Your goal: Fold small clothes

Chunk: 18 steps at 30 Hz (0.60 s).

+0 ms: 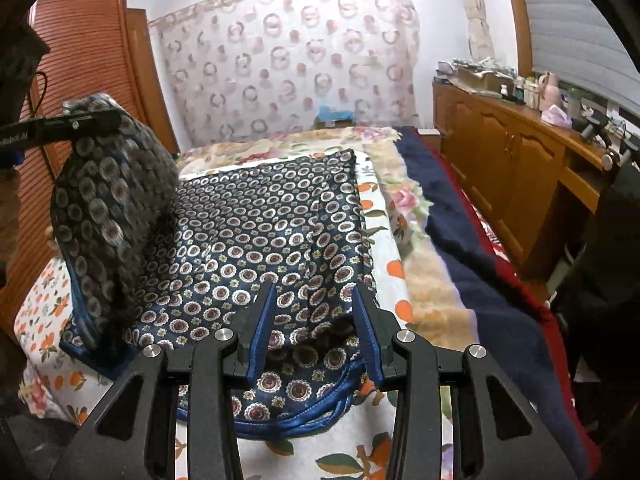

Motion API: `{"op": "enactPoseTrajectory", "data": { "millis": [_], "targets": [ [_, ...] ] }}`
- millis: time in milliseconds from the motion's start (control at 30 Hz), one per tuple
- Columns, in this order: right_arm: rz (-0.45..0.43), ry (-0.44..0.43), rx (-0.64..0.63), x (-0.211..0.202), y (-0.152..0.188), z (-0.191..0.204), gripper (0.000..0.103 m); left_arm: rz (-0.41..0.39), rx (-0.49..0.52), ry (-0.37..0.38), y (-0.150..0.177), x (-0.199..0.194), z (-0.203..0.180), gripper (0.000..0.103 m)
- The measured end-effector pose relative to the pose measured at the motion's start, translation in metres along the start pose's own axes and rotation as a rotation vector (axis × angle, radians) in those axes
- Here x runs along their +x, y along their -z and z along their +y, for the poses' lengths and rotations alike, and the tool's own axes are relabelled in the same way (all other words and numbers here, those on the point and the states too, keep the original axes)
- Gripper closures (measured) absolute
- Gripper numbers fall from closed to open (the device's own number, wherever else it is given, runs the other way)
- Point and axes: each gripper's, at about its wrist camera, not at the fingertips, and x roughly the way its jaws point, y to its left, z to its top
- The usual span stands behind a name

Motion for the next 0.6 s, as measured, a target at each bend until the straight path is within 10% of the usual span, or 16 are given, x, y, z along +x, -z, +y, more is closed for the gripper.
{"op": "enactPoseTrajectory", "data": {
  "millis": [600],
  "targets": [
    [-0.014,-0.025,-0.064,0.008,-0.027,0.025,0.064,-0.017,-0.1,-0.146,0.055,-0.045,0.049,0.058]
  ]
}}
